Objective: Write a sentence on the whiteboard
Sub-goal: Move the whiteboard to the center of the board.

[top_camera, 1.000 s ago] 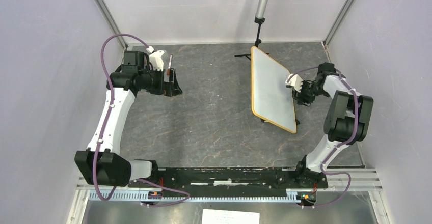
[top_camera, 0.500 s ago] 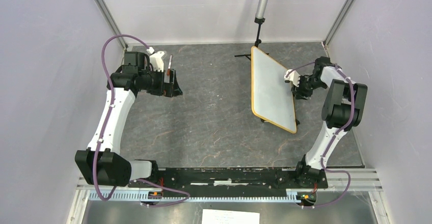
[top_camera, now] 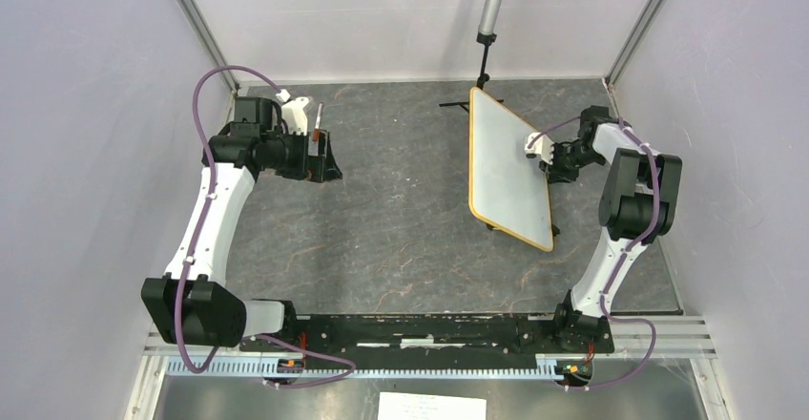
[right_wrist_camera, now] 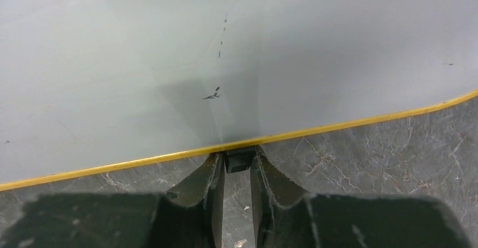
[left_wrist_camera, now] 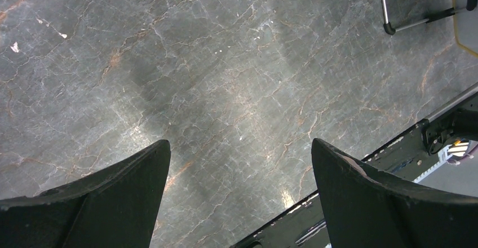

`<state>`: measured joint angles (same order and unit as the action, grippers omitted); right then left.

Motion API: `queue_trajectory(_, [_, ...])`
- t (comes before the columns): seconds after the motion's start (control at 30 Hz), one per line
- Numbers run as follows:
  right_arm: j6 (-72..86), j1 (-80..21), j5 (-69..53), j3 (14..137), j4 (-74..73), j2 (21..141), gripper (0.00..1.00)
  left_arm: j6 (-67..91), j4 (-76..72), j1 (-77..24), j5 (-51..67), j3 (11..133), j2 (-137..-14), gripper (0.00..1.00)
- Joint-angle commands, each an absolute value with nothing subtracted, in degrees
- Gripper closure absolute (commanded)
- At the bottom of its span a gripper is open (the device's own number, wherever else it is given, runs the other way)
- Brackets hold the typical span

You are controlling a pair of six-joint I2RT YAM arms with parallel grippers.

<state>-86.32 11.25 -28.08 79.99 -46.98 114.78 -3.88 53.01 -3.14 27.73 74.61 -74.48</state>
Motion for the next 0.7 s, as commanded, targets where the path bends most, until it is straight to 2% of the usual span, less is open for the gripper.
queue_trajectory(0.0, [-103.6, 8.0, -35.2, 74.1, -52.5, 113.9, 0.83, -0.8, 51.5, -3.5, 28.8, 74.9, -74.3, 0.00])
queue_trajectory(0.17, [-99.0, 5.4, -39.2, 66.4, -47.7, 108.6, 0.87, 2.5, 50.3, -3.4, 28.6, 75.3, -73.9, 0.00])
queue_trajectory(0.43, [-83.2, -4.7, -39.0, 54.3, -35.7, 100.3, 1.00, 6.3, 47.7, -3.4, 28.4, 75.4, -72.7, 0.00])
queue_trajectory(0.67, [-62.7, -15.0, -33.6, 47.6, -23.7, 95.1, 1.00, 7.4, 47.7, -3.4, 30.8, 75.1, -73.5, 0.00])
